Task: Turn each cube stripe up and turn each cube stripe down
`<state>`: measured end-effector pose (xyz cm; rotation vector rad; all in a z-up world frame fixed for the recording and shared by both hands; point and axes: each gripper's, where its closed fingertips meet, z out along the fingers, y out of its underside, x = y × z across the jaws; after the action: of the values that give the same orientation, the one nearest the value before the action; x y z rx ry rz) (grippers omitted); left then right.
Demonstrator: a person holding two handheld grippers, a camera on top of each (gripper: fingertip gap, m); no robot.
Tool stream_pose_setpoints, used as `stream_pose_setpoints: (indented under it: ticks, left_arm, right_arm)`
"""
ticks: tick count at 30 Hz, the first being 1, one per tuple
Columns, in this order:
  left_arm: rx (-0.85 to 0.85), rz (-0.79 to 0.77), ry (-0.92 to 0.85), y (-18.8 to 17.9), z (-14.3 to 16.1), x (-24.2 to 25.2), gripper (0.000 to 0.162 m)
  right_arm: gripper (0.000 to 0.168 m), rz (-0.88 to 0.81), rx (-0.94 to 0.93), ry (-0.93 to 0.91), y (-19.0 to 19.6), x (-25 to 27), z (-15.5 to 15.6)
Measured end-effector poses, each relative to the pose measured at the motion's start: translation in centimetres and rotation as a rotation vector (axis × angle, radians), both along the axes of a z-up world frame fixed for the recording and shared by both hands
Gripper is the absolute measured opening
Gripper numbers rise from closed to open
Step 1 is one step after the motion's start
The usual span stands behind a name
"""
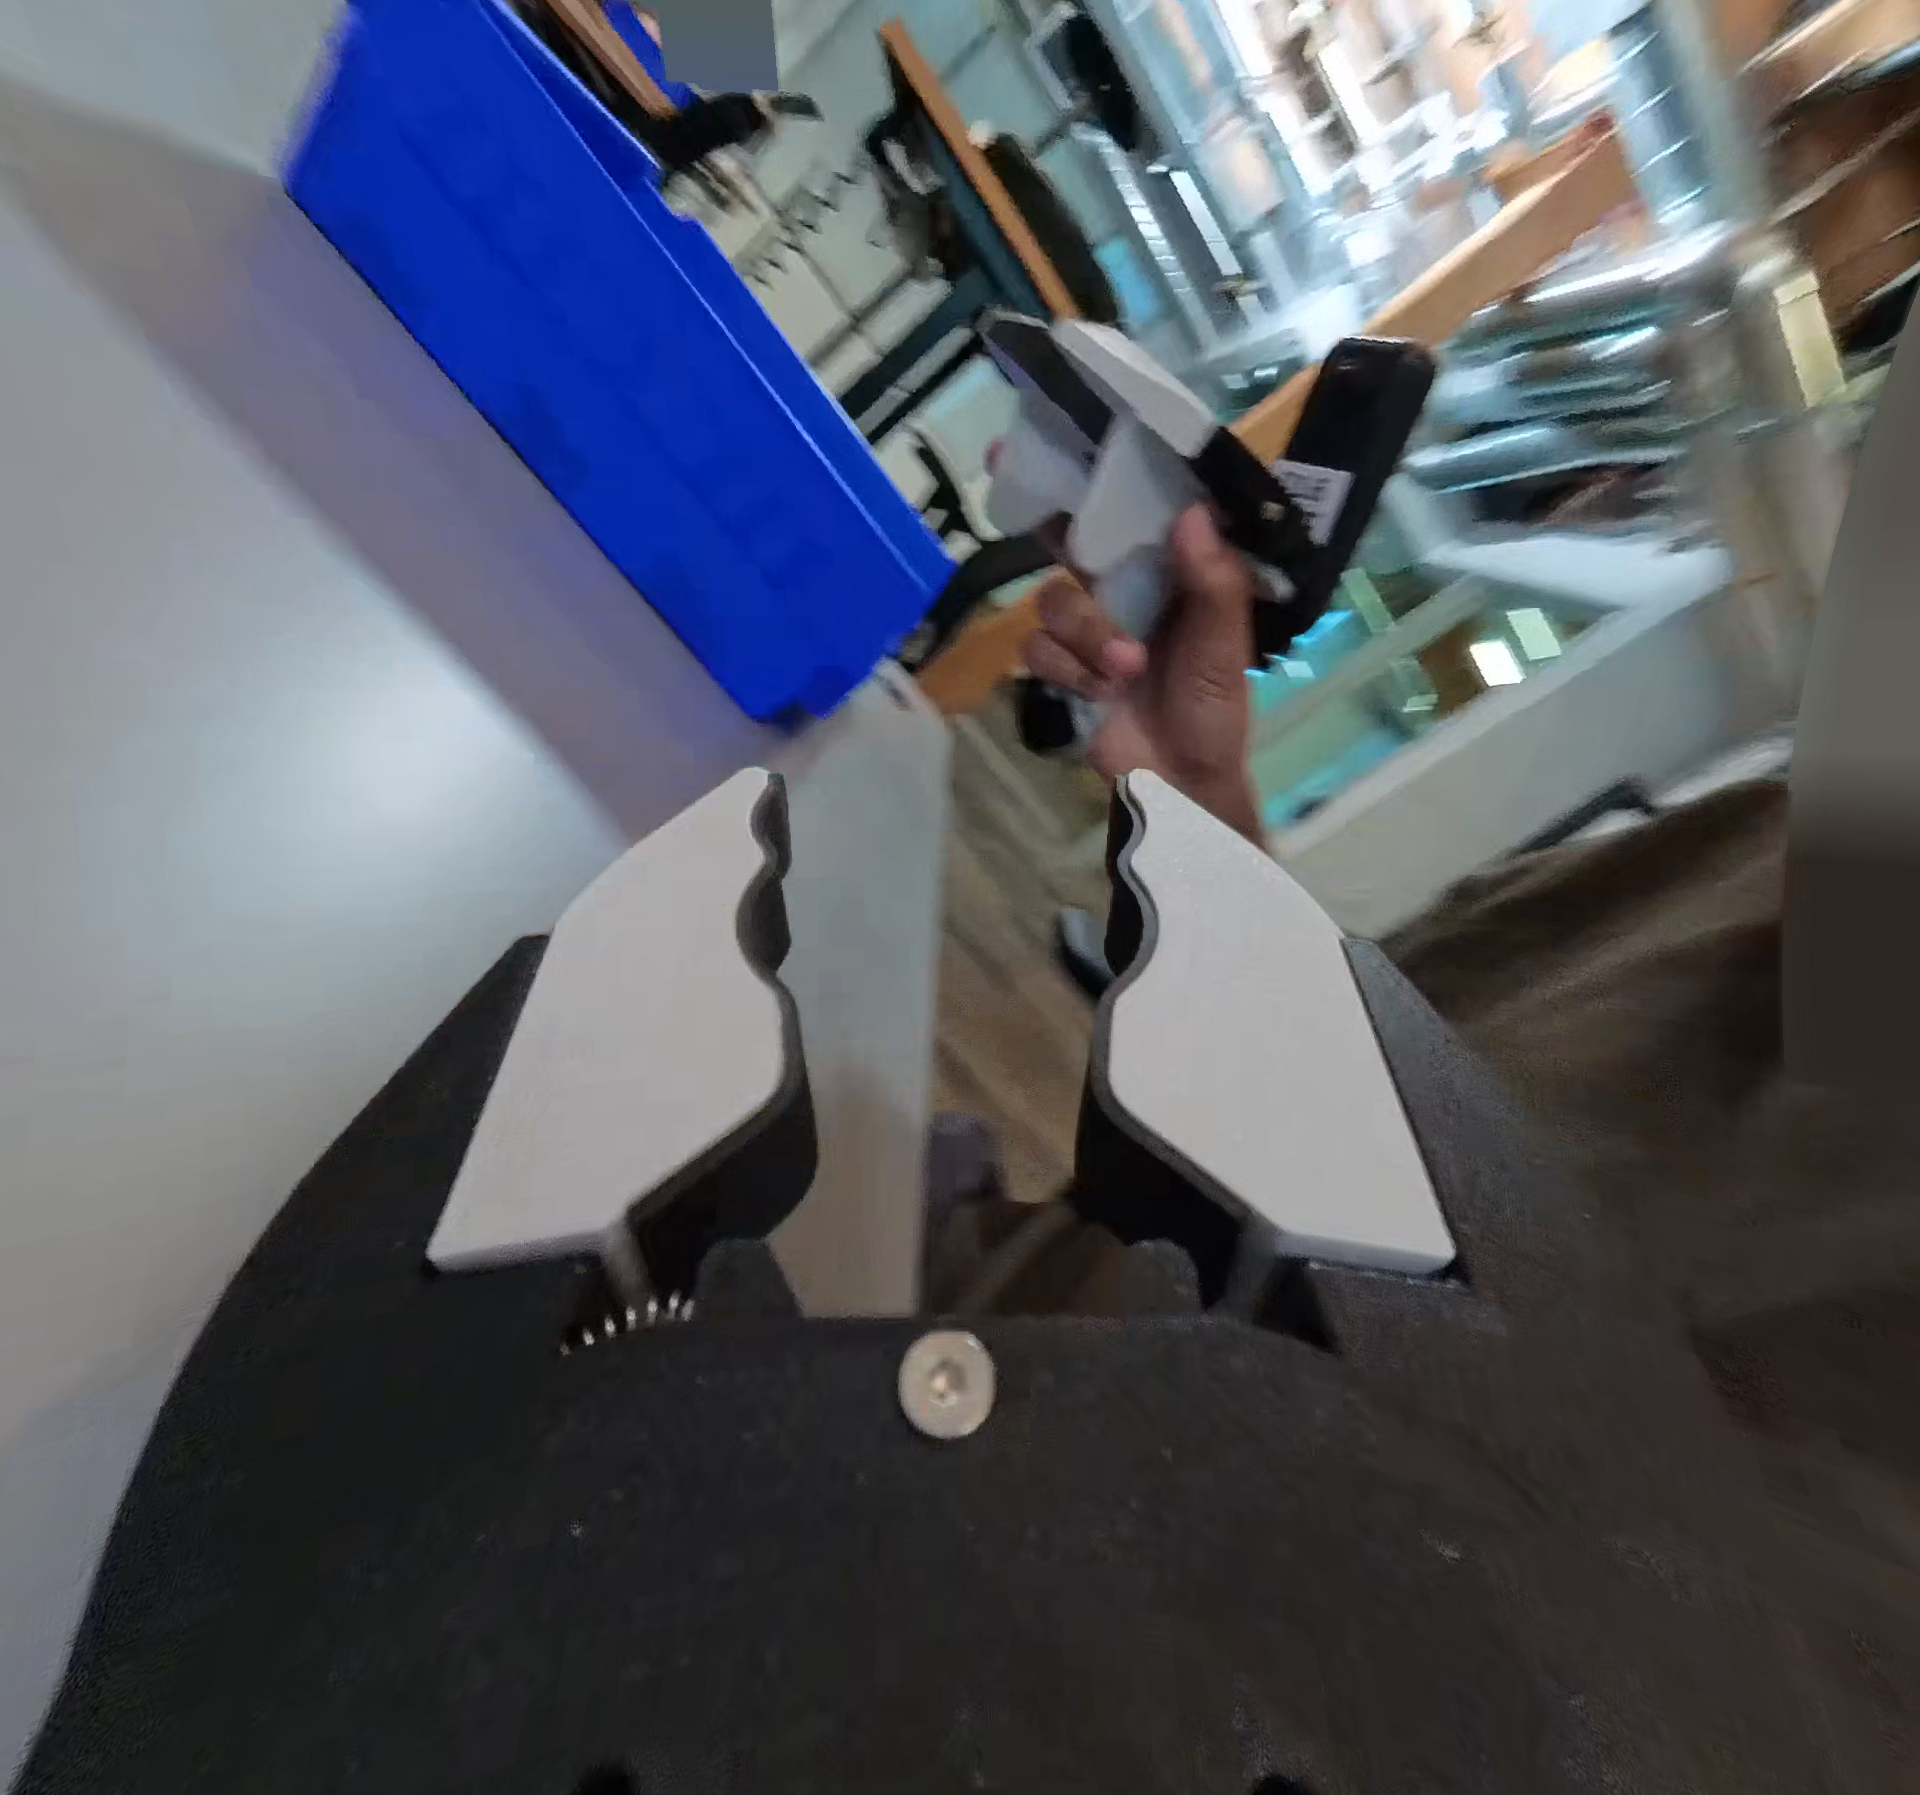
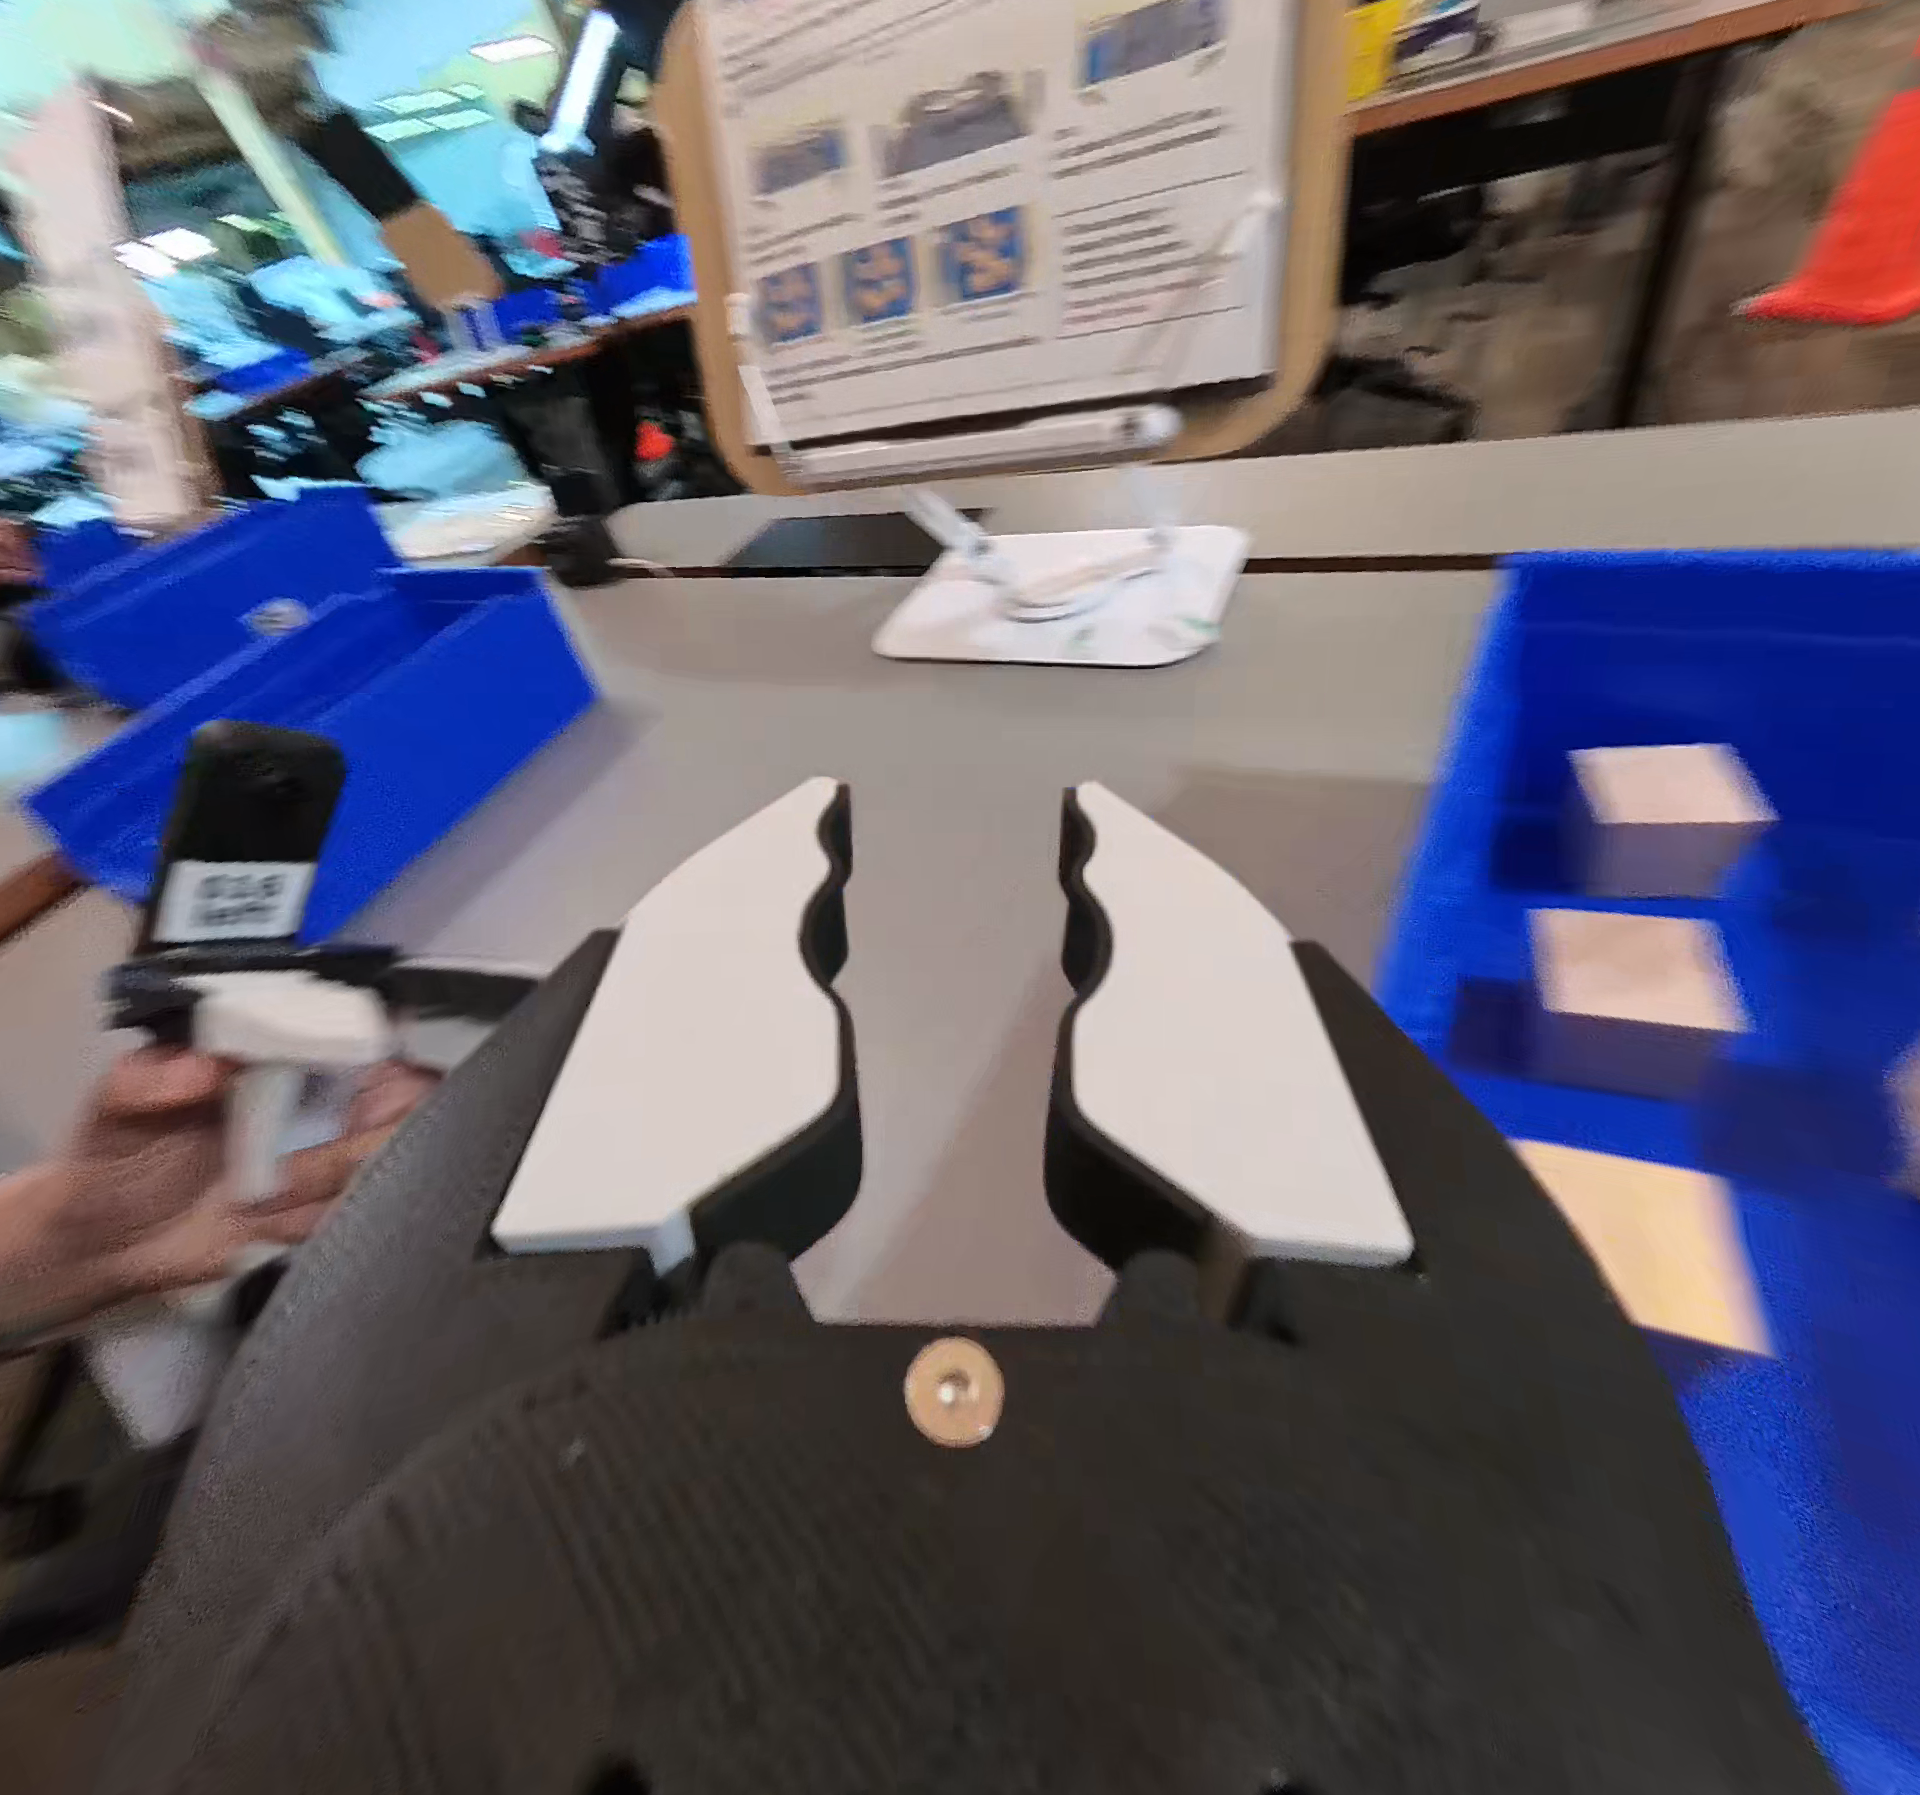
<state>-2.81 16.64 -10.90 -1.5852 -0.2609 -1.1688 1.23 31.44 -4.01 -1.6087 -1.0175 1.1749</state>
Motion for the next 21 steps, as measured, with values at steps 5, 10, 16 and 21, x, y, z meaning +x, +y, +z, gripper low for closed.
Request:
stream_pose_setpoints:
  ticks: [5, 10, 16, 21]
  left_arm:
    - [0.025, 0.328, 0.242, -1.1, 2.3, -6.4, 0.055]
    - [-0.052, 0.831, 0.380, -7.4, 8.9, -20.8, 0.054]
    - [-0.483, 1.183, 0.692, -17.1, 6.6, -37.8, 0.059]
    - [-1.023, 1.188, 0.683, -21.7, -4.5, -46.6, 0.056]
  right_arm:
    - [0.040, 0.267, -0.302, 0.071, -9.8, -3.7, -3.3]
    - [0.040, 0.438, -0.435, -0.083, -15.6, -5.1, -8.1]
    - [0.039, 0.465, -0.433, -0.116, -16.4, -5.6, -8.9]
    - [0.038, 0.485, -0.443, -0.131, -17.0, -5.3, -9.3]
